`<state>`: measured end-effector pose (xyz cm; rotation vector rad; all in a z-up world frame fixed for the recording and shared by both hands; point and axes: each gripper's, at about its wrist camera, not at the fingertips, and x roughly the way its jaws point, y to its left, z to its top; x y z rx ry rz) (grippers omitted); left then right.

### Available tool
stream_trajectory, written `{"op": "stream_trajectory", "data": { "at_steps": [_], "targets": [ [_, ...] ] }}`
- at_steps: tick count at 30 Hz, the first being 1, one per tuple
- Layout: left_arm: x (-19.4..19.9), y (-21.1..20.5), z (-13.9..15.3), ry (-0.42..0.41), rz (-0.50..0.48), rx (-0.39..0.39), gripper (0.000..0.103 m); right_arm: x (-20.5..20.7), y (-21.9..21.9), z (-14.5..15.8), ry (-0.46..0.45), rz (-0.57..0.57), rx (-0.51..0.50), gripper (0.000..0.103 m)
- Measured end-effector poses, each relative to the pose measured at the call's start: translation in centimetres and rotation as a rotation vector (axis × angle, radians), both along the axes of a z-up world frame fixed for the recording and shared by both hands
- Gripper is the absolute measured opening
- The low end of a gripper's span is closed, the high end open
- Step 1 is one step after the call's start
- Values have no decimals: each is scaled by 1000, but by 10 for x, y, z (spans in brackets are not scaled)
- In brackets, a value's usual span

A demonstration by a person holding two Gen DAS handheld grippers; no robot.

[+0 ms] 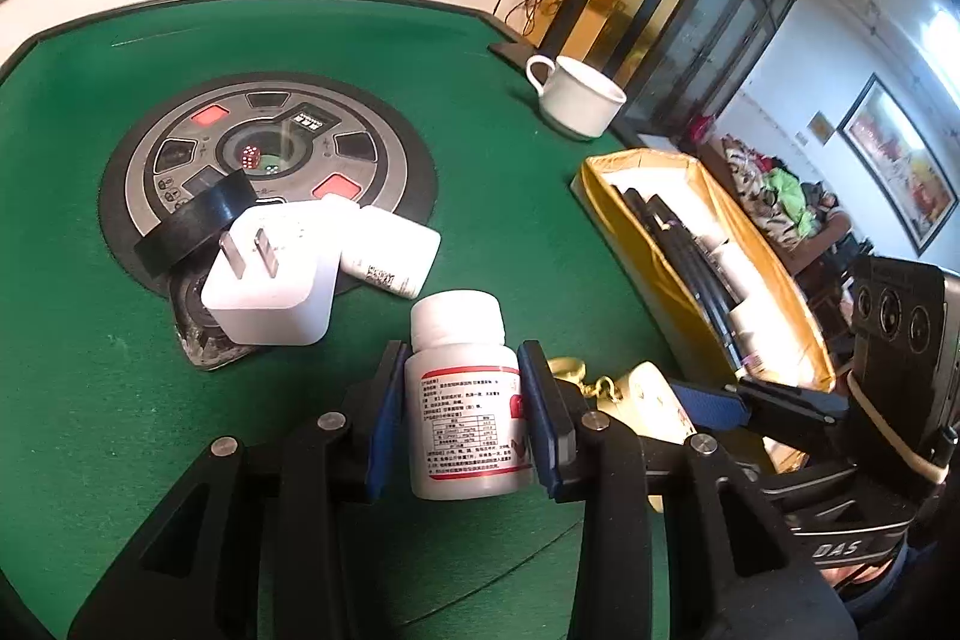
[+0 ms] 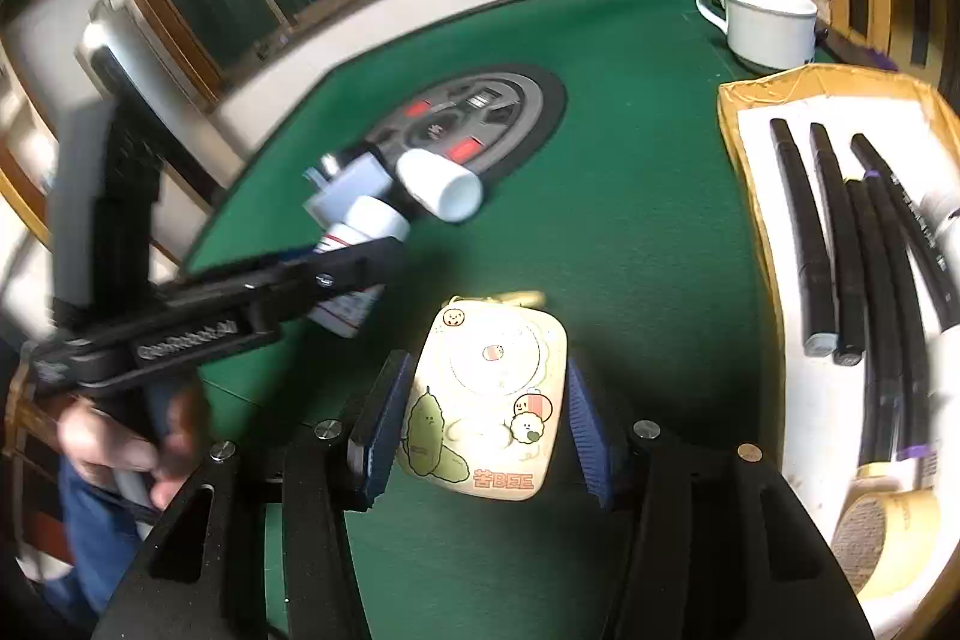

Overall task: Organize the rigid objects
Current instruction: 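Grasp the red-labelled white bottle with the left gripper while the right gripper grasps the yellow keychain tag, then carry the bottle and keychain tag over the tray with both grippers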

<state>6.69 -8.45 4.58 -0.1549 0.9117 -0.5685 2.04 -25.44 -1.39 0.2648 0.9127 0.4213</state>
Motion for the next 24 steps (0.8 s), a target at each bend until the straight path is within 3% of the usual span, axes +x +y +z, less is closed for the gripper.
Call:
{"op": "stream_trajectory", "data": {
  "at_steps": [5, 24],
  "targets": [
    [0, 0, 0, 3, -4, -12, 34, -4, -4, 2, 16, 16, 77, 46],
    [-6, -23, 13, 27, -47, -89, 34, -29, -41, 49, -108, -27, 103, 45]
  ]
}}
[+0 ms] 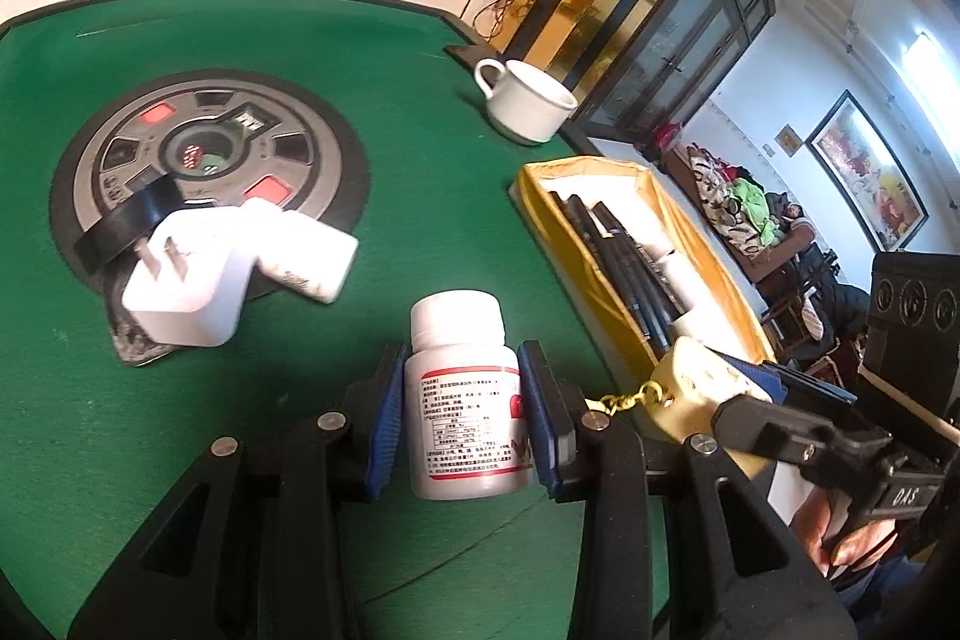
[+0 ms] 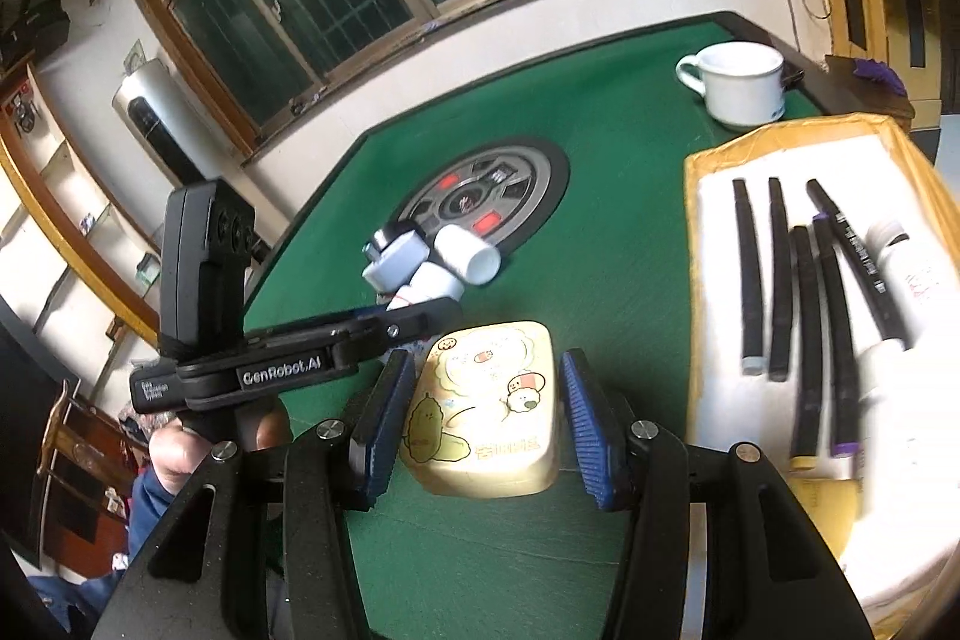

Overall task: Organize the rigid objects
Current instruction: 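Carry the bottle and keychain tag over the tray with both grippers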

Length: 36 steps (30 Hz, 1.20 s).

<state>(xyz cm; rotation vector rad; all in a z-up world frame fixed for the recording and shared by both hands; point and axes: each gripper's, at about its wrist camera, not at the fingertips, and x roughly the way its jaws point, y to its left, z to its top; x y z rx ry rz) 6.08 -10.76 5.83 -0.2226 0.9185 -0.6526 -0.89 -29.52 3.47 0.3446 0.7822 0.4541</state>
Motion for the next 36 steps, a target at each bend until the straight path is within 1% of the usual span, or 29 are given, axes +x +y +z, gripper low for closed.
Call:
{"op": "stream_trajectory", "data": {
  "at_steps": [7, 14, 18, 22, 26, 32, 36],
  "targets": [
    [-6, -26, 14, -13, -45, -34, 34, -10, -33, 17, -42, -58, 22, 45],
    [-20, -74, 31, -40, -140, -50, 34, -21, -80, 29, -81, -160, 51, 45],
    [-29, -102, 35, -39, -193, -58, 34, -26, -103, 28, -89, -206, 54, 45],
    [-37, -127, 31, -17, -216, -68, 34, -30, -123, 21, -80, -252, 55, 45],
    [-42, -150, 21, 14, -231, -67, 34, -37, -143, 16, -78, -299, 44, 45],
    [-39, -166, 5, 64, -239, -54, 34, -41, -164, 12, -79, -351, 23, 45],
    [-42, -173, 2, 61, -240, -33, 34, -40, -170, 10, -82, -375, -15, 45]
  ]
}}
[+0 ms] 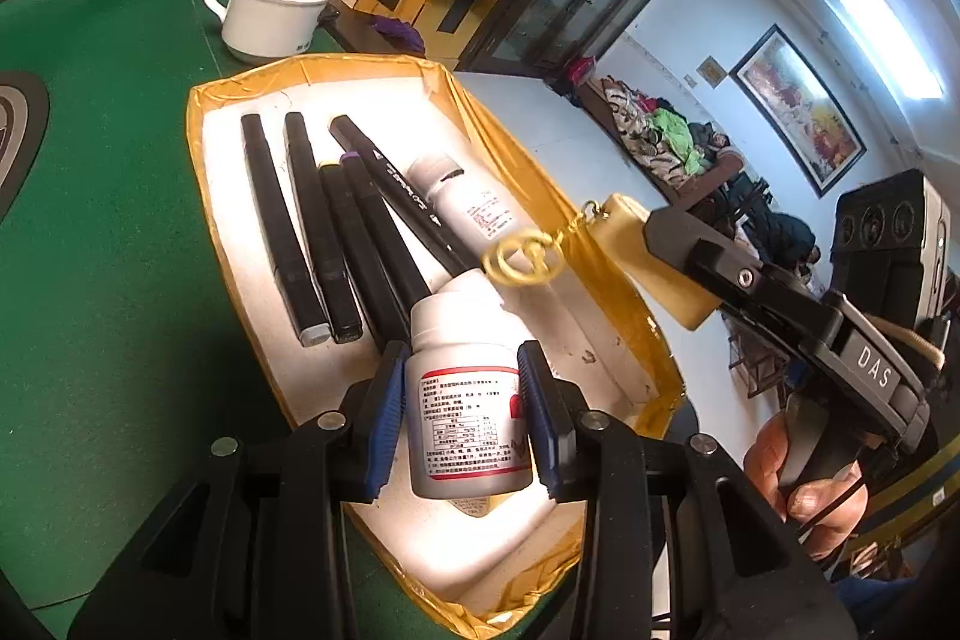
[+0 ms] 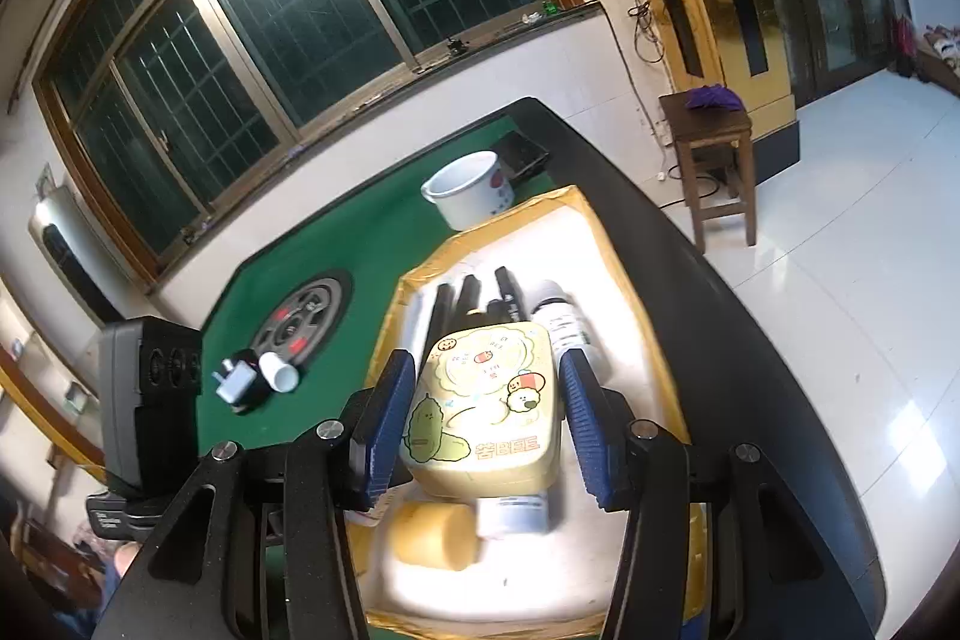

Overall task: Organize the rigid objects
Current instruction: 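Carry the bottle and keychain tag over the tray with both grippers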

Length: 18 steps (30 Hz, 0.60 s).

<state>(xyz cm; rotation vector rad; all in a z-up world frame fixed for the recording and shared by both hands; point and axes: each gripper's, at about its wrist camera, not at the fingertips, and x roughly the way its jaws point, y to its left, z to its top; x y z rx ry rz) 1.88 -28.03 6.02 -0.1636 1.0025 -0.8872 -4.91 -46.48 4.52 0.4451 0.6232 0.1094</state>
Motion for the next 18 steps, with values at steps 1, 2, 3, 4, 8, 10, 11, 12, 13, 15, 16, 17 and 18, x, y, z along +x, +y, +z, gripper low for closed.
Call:
{"op": "stream_trajectory", "data": {
  "at_steps": [1, 2, 3, 4, 8, 10, 11, 12, 13, 15, 16, 17, 18],
  "targets": [
    [0, -1, -1, -1, 0, 3, 34, 0, -1, -1, 1, -7, -8, 45],
    [-1, -2, -2, -3, -7, 6, 34, 0, -2, -3, 5, -11, -18, 45],
    [-2, -3, -2, -3, -10, 9, 34, 1, -2, -5, 10, -11, -23, 45],
    [-3, -3, -3, -2, -8, 12, 34, 2, -3, -7, 17, -10, -22, 45],
    [-6, -8, -6, -5, -12, 24, 34, 2, -4, -19, 48, -10, -26, 45],
    [-9, -10, -7, -13, -22, 35, 34, 1, -5, -23, 59, -11, -30, 45],
    [-8, -11, -7, -14, -23, 35, 34, 1, -5, -25, 64, -12, -29, 45],
    [-10, -12, -8, -15, -26, 33, 34, 0, -5, -27, 69, -14, -34, 45],
    [-11, -13, -8, -17, -31, 36, 34, 0, -5, -27, 72, -14, -42, 45],
    [-14, -15, -8, -37, -32, 50, 34, -1, -4, -29, 80, -17, -60, 45],
    [-14, -16, -7, -41, -34, 52, 34, -1, -4, -30, 84, -18, -63, 45],
    [-14, -17, -7, -44, -38, 55, 34, -1, -4, -32, 90, -17, -64, 45],
    [-15, -16, -7, -48, -38, 57, 34, -2, -4, -34, 96, -15, -66, 45]
  ]
}}
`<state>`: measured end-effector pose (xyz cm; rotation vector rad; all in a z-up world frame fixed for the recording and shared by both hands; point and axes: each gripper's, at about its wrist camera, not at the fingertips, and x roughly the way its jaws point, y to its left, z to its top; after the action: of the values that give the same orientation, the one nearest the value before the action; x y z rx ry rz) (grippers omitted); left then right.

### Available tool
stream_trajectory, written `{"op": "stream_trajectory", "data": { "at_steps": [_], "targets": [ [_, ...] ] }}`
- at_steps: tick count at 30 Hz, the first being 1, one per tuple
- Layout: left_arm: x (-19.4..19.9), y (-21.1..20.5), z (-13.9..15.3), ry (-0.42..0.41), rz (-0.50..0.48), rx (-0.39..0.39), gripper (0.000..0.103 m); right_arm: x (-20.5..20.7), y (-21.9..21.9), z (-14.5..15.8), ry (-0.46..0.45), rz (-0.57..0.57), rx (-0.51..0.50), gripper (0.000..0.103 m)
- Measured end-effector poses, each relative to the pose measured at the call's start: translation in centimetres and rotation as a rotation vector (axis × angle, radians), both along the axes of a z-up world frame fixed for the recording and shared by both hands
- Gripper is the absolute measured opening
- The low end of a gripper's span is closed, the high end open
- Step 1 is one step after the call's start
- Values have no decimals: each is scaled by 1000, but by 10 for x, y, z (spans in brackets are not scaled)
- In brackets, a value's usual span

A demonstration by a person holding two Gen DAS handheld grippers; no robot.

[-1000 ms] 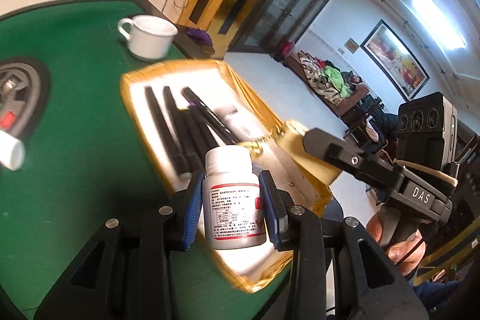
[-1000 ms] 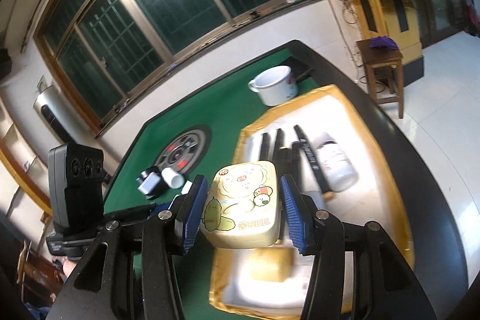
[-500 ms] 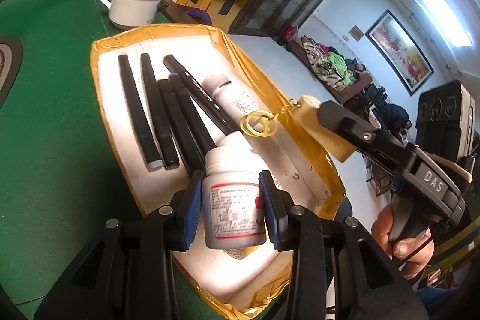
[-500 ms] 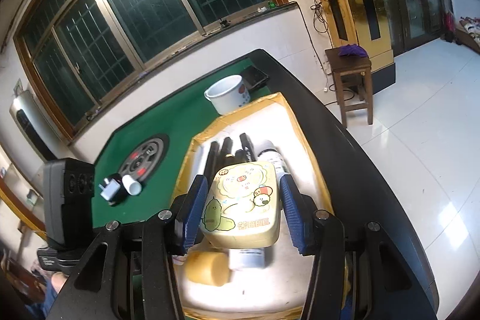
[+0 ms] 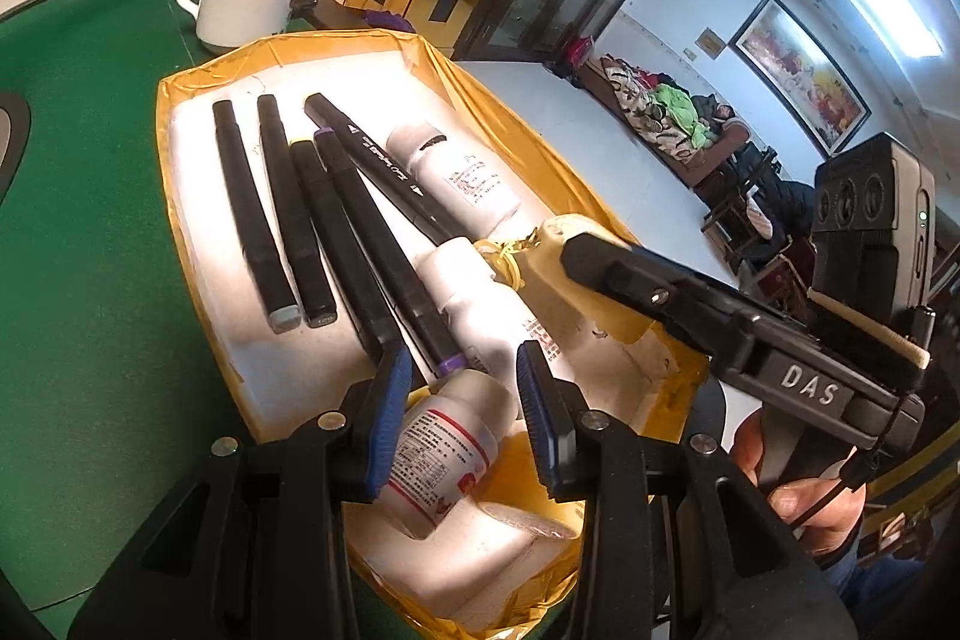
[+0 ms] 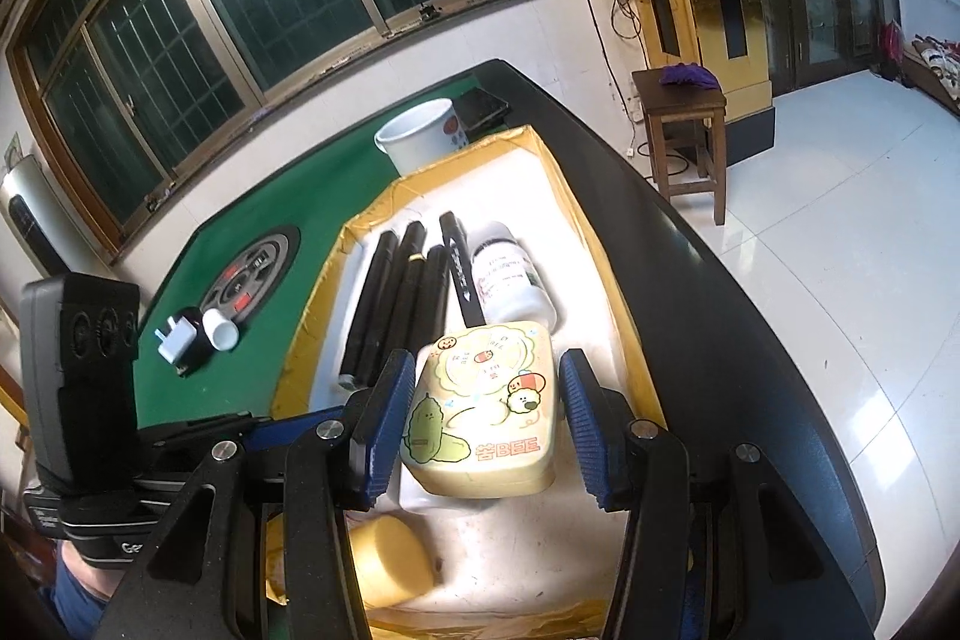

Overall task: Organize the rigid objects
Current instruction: 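Carry the bottle and keychain tag over the tray with both grippers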

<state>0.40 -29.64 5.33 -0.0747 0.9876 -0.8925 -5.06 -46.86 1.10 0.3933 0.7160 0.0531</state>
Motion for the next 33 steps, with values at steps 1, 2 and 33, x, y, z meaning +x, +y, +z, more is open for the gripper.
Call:
{"op": "stream_trajectory", "data": {
  "at_steps": [1, 2, 33],
  "targets": [
    [0, 1, 1, -1, -1, -1, 34, 0, 1, -2, 6, 0, -6, 45],
    [-1, 1, 1, -3, -3, -1, 34, -1, 2, -3, 7, -2, -18, 45],
    [-7, 5, 4, -29, -21, -12, 48, -17, 26, 5, 47, -22, -124, 47]
  ]
}}
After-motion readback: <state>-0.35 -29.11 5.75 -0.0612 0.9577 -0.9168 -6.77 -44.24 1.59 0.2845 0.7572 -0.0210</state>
